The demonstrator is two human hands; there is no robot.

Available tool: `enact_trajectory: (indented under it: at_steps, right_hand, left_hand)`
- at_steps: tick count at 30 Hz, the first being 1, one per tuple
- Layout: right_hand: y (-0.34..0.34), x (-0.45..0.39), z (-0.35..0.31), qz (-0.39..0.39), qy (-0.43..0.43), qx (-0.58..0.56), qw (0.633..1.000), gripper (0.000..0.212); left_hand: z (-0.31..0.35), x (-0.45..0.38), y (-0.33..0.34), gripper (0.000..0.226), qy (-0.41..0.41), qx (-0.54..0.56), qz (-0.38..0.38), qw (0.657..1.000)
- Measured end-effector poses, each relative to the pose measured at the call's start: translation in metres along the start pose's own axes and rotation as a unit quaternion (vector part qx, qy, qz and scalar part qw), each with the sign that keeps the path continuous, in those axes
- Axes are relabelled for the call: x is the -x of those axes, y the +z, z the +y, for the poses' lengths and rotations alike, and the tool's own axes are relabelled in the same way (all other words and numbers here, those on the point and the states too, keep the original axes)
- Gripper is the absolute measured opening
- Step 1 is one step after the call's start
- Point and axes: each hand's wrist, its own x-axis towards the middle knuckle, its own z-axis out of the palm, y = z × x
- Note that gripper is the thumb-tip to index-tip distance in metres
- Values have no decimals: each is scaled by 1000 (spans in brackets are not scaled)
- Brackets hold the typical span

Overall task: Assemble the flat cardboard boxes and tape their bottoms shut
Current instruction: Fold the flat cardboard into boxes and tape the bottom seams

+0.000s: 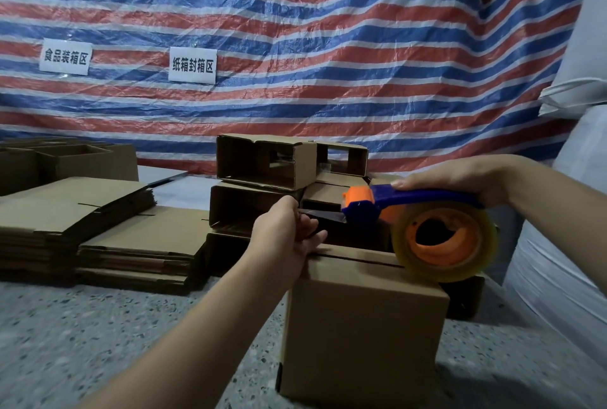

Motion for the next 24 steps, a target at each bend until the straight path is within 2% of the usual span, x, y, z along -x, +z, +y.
enact_trajectory:
  at_steps: [2,4,8,12,18,24]
  right_hand:
    - [0,5,-8,9,19,64,998,118]
    - [2,8,-17,14,31,115,993,111]
    - [11,7,-30,25,46,144,988,88]
    - [19,2,-43,16,71,171,983,75]
    - [27,-4,-56,26,73,220,972,86]
    - [30,-7,-58,25,83,222,971,77]
  left_hand:
    - [6,-1,-6,24,46,-79,-17,996]
    - [11,-1,-18,27,89,-195,-45,976]
    - [6,-6,-45,26,79,-292,-55,952]
    - [-5,-5,-57,23,23,-244,-61,968]
    - [-15,-5,-60,22,10,-176,-49,983]
    - [-26,-10,-68,24,9,-186,-43,982]
